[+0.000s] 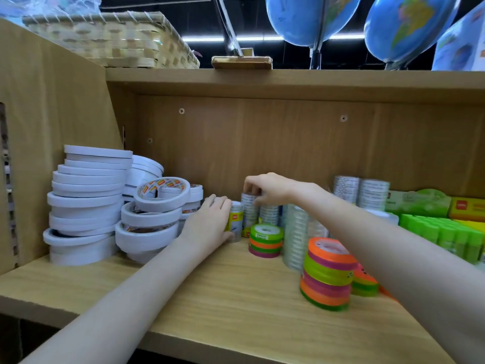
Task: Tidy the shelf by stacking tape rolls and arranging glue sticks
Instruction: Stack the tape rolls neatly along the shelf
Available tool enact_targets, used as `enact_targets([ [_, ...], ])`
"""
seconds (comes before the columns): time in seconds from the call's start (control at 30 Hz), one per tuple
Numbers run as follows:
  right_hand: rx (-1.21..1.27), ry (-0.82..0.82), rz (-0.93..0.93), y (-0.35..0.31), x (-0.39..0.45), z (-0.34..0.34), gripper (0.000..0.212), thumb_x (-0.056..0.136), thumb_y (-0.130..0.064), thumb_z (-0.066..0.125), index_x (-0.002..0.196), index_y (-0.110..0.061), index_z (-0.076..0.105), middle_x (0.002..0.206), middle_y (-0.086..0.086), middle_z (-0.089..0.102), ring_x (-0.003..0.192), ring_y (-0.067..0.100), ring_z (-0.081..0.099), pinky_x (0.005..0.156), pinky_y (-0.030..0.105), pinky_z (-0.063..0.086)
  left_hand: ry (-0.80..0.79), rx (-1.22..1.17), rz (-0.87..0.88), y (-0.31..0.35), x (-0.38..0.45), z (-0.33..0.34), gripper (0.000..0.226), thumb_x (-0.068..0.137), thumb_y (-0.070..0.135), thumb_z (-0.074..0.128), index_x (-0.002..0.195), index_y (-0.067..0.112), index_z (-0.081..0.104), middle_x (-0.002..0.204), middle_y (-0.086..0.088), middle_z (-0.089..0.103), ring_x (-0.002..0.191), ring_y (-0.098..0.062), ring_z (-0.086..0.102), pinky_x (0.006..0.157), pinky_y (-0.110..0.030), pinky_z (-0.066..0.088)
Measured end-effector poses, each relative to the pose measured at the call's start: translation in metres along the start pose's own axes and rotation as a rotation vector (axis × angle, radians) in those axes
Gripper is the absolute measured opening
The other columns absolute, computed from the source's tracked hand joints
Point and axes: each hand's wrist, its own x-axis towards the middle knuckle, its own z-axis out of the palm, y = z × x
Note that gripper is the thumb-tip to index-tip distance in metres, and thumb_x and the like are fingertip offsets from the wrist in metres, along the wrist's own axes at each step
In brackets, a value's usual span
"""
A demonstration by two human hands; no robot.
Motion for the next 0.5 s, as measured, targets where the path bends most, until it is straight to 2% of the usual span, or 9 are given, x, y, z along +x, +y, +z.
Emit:
enact_targets([
  [0.1,0.013,0.023,-0.005,0.003,0.003,0.000,0.028,0.084,-0.012,0.063,0.111,-0.009,0.058,0.111,0.007,0.064,0.103,0.023,0.057,0.085,0.028,0.043,0.035,0.076,-0.034,-0.001,0.006,0.003,0.059,0.085,0.038,0.060,0.131,0.013,0.033,0.141,0.001,0.035,0.134,-0.017,0.024,0.085,-0.029,0.045],
  [0.17,0.033,0.016,0.004,0.005,0.004,-0.001,0.026,0.084,-0.012,0.064,0.110,-0.010,0.059,0.110,0.006,0.065,0.102,0.022,0.058,0.088,0.031,0.045,0.064,0.105,-0.032,0.000,0.012,0.006,0.054,0.084,0.042,0.060,0.124,0.014,0.037,0.132,0.002,0.041,0.125,-0.017,0.032,0.073,-0.027,0.043],
  [0.23,0.047,0.008,0.009,0.007,0.004,-0.002,0.026,0.084,-0.012,0.064,0.110,-0.010,0.060,0.110,0.005,0.066,0.101,0.020,0.058,0.088,0.031,0.046,0.063,0.135,-0.014,-0.001,0.015,0.009,0.055,0.081,0.046,0.062,0.119,0.014,0.040,0.123,0.001,0.045,0.116,-0.019,0.039,0.068,-0.026,0.038],
  [0.27,0.049,0.006,0.010,0.007,0.004,-0.003,0.026,0.084,-0.012,0.064,0.110,-0.010,0.059,0.110,0.005,0.065,0.100,0.020,0.058,0.087,0.031,0.047,0.081,0.179,-0.010,-0.001,0.017,0.009,0.058,0.074,0.049,0.068,0.114,0.013,0.046,0.115,0.000,0.050,0.109,-0.020,0.045,0.066,-0.026,0.038],
  [0.33,0.051,-0.001,0.011,0.006,0.003,-0.003,0.026,0.084,-0.013,0.064,0.110,-0.010,0.059,0.111,0.005,0.065,0.098,0.018,0.058,0.086,0.030,0.047,0.128,0.269,-0.004,0.003,0.021,0.003,0.067,0.050,0.057,0.081,0.093,0.013,0.057,0.092,-0.001,0.060,0.088,-0.022,0.055,0.062,-0.029,0.041],
  [0.37,0.046,0.001,0.012,0.004,0.002,-0.003,0.026,0.085,-0.013,0.064,0.110,-0.011,0.059,0.111,0.005,0.065,0.097,0.018,0.058,0.086,0.030,0.047,0.154,0.283,0.002,0.003,0.023,0.003,0.068,0.048,0.056,0.082,0.093,0.012,0.057,0.092,-0.002,0.060,0.087,-0.022,0.056,0.067,-0.030,0.042],
  [0.43,0.018,0.005,0.010,0.001,-0.001,-0.005,0.027,0.084,-0.013,0.064,0.111,-0.011,0.059,0.110,0.004,0.064,0.099,0.018,0.057,0.085,0.030,0.047,0.092,0.205,-0.005,0.002,0.028,0.010,0.066,0.071,0.051,0.069,0.117,0.011,0.044,0.116,-0.003,0.052,0.109,-0.024,0.047,0.083,-0.031,0.037],
  [0.5,0.009,0.026,-0.005,0.000,-0.006,-0.010,0.030,0.083,-0.015,0.066,0.111,-0.013,0.059,0.109,0.003,0.062,0.096,0.017,0.055,0.082,0.028,0.045,0.040,0.133,-0.020,-0.001,0.028,0.017,0.068,0.082,0.048,0.060,0.132,0.012,0.032,0.133,-0.004,0.042,0.120,-0.024,0.038,0.092,-0.031,0.035],
])
